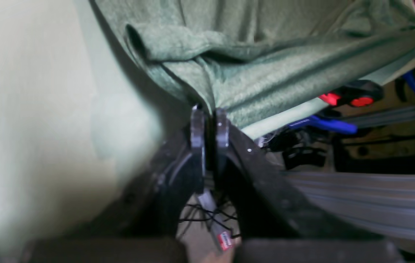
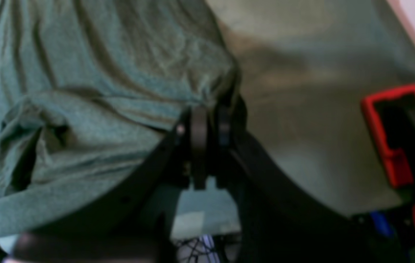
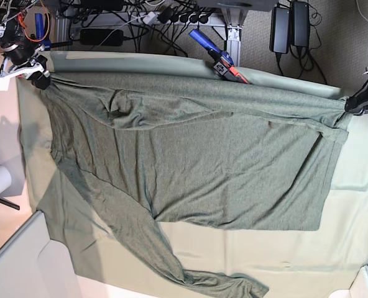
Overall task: Fold the T-shirt properly
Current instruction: 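Lift both grippers and drag the shirt toward the clamp, spreading it flat, then open both grippers and release the shirt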
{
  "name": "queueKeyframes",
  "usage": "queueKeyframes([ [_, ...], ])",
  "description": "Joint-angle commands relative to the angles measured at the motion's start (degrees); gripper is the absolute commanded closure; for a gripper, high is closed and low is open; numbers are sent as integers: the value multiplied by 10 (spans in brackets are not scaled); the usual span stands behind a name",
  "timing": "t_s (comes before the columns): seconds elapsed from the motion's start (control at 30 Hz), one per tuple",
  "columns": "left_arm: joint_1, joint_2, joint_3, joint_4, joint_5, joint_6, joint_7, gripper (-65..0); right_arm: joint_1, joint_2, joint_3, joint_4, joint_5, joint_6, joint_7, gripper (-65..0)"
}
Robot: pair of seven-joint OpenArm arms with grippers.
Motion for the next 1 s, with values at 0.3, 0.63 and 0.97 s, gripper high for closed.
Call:
queueKeyframes([
  [0.3, 25, -14, -34, 7, -19, -3, -6, 0, -26, 19, 29, 9, -1, 6, 20, 0],
  [0.63, 24, -14, -33, 7, -18, -3, -16, 0, -26, 19, 29, 9, -43, 6, 43, 0],
  [0.97, 24, -14, -33, 7, -13, -3, -17, -1, -26, 17, 29, 9, -56, 6, 55, -123],
])
